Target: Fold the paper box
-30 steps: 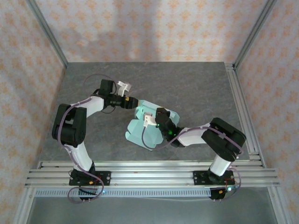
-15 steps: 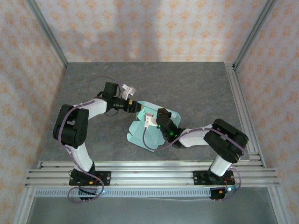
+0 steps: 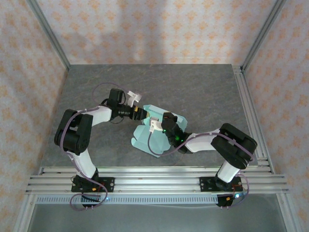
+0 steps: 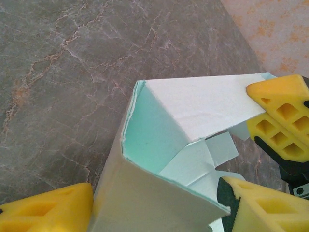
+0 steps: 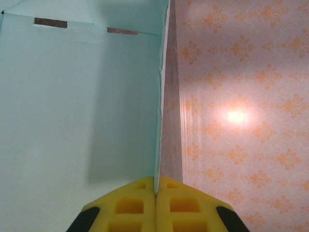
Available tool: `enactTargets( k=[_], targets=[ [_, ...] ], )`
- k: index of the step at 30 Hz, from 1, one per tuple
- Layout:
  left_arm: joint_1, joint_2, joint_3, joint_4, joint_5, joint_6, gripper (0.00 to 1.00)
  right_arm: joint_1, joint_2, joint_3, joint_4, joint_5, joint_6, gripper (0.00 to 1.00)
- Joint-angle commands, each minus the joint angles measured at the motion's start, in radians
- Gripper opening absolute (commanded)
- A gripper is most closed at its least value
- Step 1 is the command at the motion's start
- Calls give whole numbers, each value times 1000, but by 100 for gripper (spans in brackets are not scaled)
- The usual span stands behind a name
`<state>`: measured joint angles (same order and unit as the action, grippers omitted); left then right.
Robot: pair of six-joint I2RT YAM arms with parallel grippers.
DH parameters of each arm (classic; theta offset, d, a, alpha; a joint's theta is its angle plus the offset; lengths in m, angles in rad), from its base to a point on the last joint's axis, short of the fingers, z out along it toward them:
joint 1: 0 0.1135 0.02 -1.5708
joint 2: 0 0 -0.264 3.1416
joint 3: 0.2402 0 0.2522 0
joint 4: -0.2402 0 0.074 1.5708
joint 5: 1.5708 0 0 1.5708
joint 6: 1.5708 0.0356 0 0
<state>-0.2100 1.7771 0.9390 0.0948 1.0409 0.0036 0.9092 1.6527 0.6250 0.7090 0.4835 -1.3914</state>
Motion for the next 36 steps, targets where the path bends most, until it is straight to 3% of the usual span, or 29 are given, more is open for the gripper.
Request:
enactTargets(
  k=[1, 30, 36],
  targets=[
    [-11, -39, -14, 40, 21, -14, 68, 7, -19, -7, -63, 24, 0, 0],
    [-26, -92, -155, 236, 5, -113, 60, 6, -37, 16, -190, 6, 63, 0],
    [-25, -100, -171, 260, -10, -121, 68, 7, -34, 13, -209, 6, 82, 0]
  ],
)
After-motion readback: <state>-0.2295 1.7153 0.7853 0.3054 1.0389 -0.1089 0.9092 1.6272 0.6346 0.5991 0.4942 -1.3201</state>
